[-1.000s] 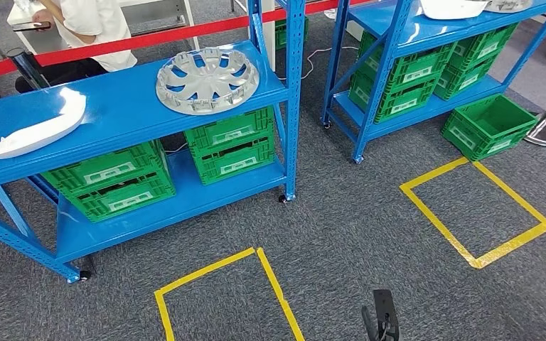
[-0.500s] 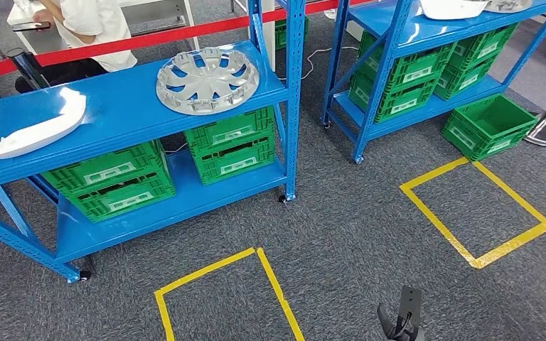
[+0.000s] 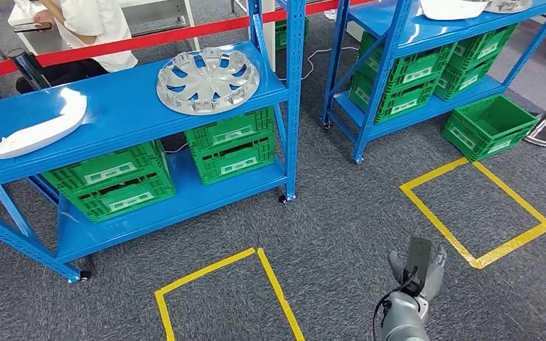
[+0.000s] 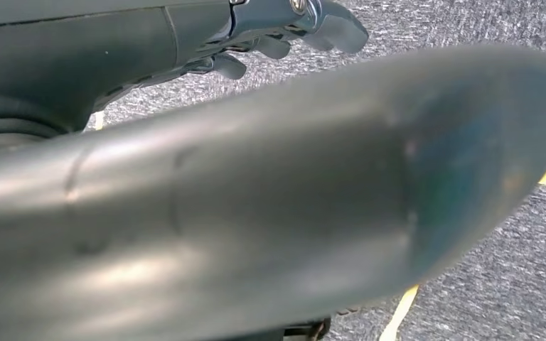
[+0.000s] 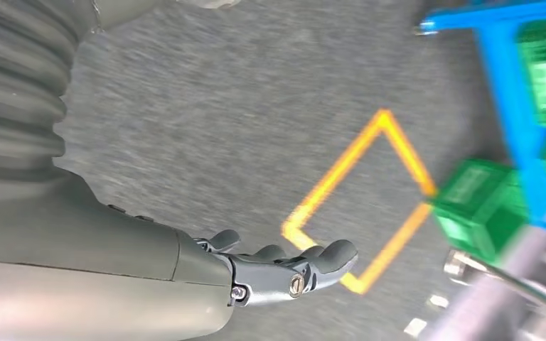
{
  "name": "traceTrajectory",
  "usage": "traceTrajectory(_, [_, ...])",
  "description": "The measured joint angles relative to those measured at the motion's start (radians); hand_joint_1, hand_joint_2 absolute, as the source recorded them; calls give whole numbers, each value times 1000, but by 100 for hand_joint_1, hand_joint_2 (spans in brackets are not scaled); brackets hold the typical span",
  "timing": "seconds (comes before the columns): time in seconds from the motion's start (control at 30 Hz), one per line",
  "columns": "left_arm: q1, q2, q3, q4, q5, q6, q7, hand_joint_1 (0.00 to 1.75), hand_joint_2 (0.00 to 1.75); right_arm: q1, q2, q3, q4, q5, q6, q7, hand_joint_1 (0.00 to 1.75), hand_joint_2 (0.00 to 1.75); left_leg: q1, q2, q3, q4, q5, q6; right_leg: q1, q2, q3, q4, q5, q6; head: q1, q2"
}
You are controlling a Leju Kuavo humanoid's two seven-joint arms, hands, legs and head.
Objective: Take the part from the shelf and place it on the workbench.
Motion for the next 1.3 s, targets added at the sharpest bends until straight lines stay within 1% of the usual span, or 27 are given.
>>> traceTrajectory(0.27, [-6,-8,31,6,-25,0,-4,0,0,2,8,195,-196,75,-92,28,0,175,0,0,0,0,0,0,0,0,0,0,0,1,0,0])
traceTrajectory(0.57, [-15,-12,54,10,-45,-2,-14,0,0,-3,20,436,-387,254,-171,82,0,175,0,0,0,0,0,0,0,0,0,0,1,1,0,0])
traceTrajectory(0.7, [-19,-13,61,12,-55,-3,-21,0,0,-10,22,542,-449,348,-194,103,0,0,0,0,0,0,1,0,0,0,0,0,1,1,0,0])
traceTrajectory(1.1, [-28,-16,67,14,-77,-4,-60,0,0,-33,22,840,-504,698,-213,173,0,0,0,0,0,0,1,0,0,0,0,0,1,1,0,0])
traceTrajectory(1.3, [-33,-17,68,14,-94,24,-90,0,0,-36,22,974,-539,881,-210,218,0,0,0,0,0,0,1,0,0,0,0,0,1,1,0,0])
